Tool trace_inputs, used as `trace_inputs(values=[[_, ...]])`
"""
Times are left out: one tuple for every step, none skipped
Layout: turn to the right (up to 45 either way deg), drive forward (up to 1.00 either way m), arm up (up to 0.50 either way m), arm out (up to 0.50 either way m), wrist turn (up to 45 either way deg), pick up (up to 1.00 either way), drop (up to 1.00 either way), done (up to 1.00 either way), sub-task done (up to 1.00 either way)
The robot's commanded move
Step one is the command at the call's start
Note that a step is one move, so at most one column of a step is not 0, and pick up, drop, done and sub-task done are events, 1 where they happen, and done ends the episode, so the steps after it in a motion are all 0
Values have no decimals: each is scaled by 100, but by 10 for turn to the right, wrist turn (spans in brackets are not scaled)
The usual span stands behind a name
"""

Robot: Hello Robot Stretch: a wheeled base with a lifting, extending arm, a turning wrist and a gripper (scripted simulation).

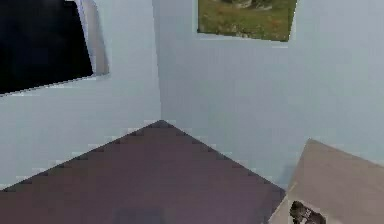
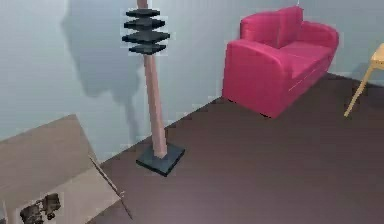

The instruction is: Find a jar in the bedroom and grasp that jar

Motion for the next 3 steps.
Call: trace_inputs(values=[[-450,0,0,0,0,0,0,0,0],[-450,0,0,0,0,0,0,0,0],[-90,0,0,0,0,0,0,0,0]])
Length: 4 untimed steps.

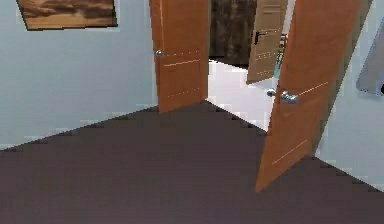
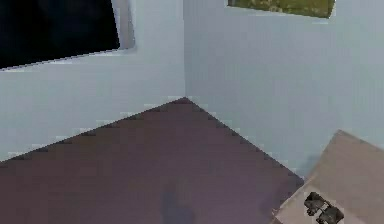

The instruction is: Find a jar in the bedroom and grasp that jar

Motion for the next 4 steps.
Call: trace_inputs(values=[[0,100,0,0,0,0,0,0,0],[-150,0,0,0,0,0,0,0,0],[0,15,0,0,0,0,0,0,0],[-60,0,0,0,0,0,0,0,0]])
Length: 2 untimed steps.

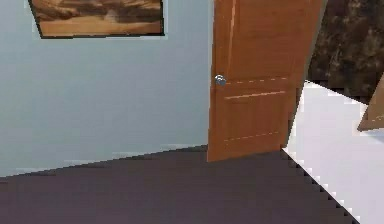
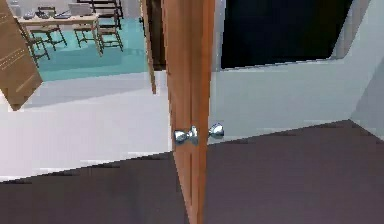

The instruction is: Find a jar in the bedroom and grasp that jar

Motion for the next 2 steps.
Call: trace_inputs(values=[[0,40,0,0,0,0,0,0,0],[450,0,0,0,0,0,0,0,0]])
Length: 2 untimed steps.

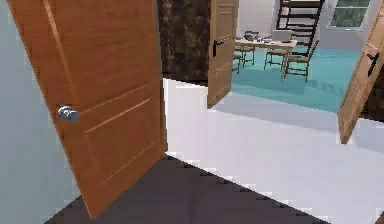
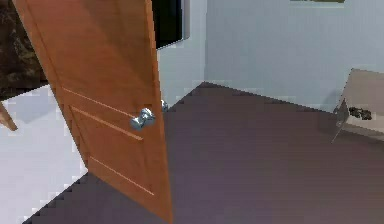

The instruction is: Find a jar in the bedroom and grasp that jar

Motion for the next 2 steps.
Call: trace_inputs(values=[[210,0,0,0,0,0,0,0,0],[0,100,0,0,0,0,0,0,0]])
